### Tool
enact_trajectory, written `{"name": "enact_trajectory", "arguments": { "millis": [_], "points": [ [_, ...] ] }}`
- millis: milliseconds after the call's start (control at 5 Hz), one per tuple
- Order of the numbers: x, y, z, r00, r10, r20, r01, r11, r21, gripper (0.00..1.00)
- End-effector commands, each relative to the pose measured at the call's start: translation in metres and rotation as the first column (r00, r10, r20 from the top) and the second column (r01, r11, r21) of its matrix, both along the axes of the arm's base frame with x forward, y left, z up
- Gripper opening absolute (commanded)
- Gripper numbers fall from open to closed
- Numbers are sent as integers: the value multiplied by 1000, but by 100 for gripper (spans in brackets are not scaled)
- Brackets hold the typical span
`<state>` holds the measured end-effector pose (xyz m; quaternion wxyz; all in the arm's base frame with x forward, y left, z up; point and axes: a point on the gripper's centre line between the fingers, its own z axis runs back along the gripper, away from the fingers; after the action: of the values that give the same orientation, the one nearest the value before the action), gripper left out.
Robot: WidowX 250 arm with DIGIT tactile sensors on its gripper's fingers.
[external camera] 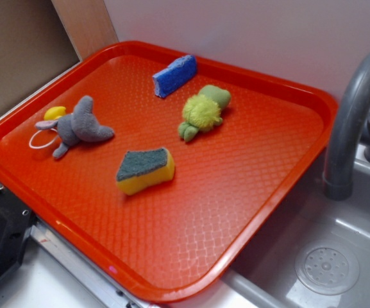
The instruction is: Grab the green sponge.
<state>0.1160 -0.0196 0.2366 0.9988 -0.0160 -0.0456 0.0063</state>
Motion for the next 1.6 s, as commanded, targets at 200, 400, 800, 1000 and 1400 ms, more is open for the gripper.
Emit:
{"name": "enact_trajectory", "arguments": {
  "millis": [200, 400, 800, 1000, 1400],
  "points": [
    [20, -14, -16, 985, -163, 61, 161, 986, 38, 100],
    [36, -28, -26, 931, -328, 160, 333, 943, -3, 100],
    [80, -88, -85, 698, -690, 190, 702, 712, 5, 100],
    [81, -98, -110, 685, -717, 129, 723, 691, 0, 100],
    [79, -97, -155, 692, -722, 7, 722, 692, 10, 100]
  ]
}}
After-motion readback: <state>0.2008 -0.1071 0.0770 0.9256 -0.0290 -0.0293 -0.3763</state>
